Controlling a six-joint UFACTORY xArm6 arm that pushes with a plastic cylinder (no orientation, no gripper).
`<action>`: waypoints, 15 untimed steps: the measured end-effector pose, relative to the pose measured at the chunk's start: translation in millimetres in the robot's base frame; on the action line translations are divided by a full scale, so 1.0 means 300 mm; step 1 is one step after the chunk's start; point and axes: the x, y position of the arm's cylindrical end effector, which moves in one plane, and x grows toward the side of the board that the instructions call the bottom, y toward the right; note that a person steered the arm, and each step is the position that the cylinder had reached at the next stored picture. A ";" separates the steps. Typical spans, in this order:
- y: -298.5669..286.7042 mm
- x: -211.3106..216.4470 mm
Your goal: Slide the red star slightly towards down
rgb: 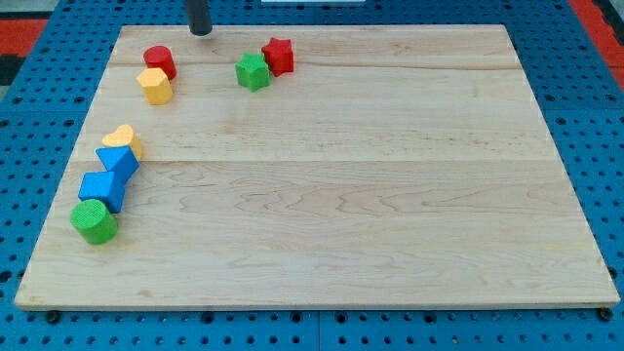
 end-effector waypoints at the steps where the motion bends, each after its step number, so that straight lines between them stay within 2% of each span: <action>1: 0.010 0.060; 2: 0.149 0.098; 3: 0.387 0.098; 4: 0.491 0.107; 7: 0.566 0.215; 8: 0.560 0.242; 10: 0.553 0.074; 12: 0.240 -0.020; 13: 0.099 0.010; 15: 0.064 0.091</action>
